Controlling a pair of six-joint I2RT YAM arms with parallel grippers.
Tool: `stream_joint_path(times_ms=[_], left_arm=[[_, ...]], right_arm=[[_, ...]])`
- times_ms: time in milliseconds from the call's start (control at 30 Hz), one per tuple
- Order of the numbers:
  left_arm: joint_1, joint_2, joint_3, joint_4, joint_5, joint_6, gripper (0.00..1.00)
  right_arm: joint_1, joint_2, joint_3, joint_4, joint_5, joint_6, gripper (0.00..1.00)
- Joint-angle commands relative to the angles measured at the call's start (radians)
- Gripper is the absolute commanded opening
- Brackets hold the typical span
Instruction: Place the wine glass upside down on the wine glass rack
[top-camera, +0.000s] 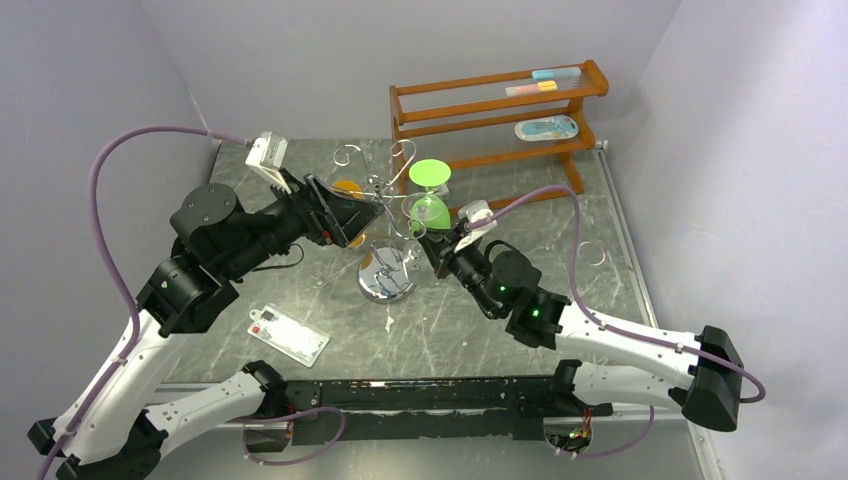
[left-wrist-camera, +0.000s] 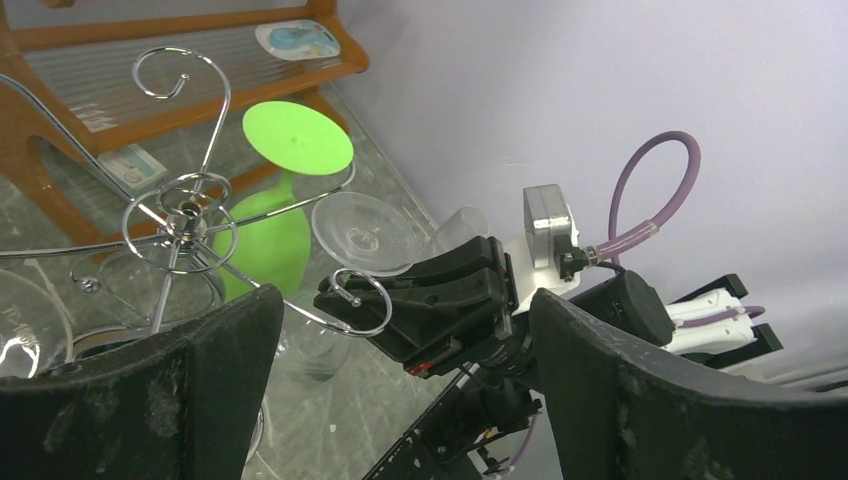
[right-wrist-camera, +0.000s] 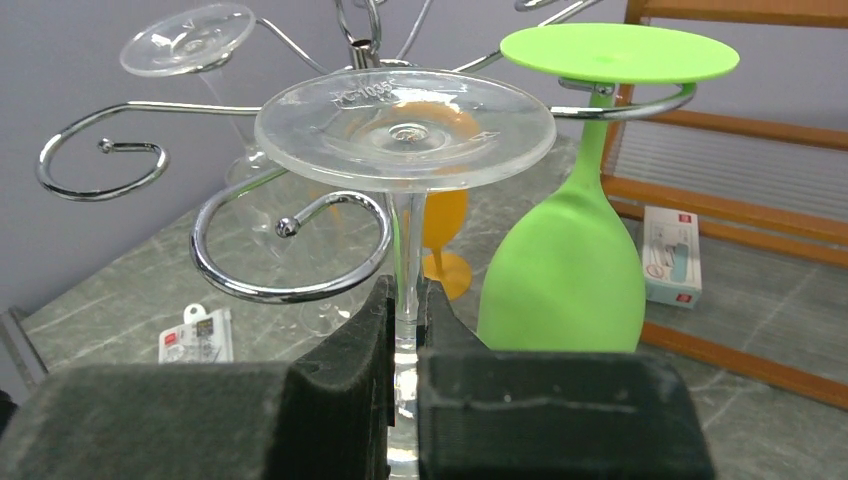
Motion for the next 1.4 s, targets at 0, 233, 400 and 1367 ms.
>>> stream_joint_path(times_ms=[0,233,400,1367], left_arm=[[0.005,-0.01,0.037,-0.033,-0.046,0.032,0.96],[0.004,-0.02,0.041,-0.046,-0.065,0.032,0.96],[0.004,-0.031,0.037,-0.056,-0.075,0.032,0.96],[0.005,-0.031,0.005,-0.053,-0.087,0.016,0.95]], right_arm=[[-0.03,0.004,0.005,0.112,-0.108,0.023,0.0],[-0.119,0.015,0.007,0.139,-0.301,0.074,0.0],[-0.125,0.019,0.012,0.119,-0.401,0.054,0.0],[-0.127,-0.054,-0.039,0.096,-0.639,0.0,0.0]])
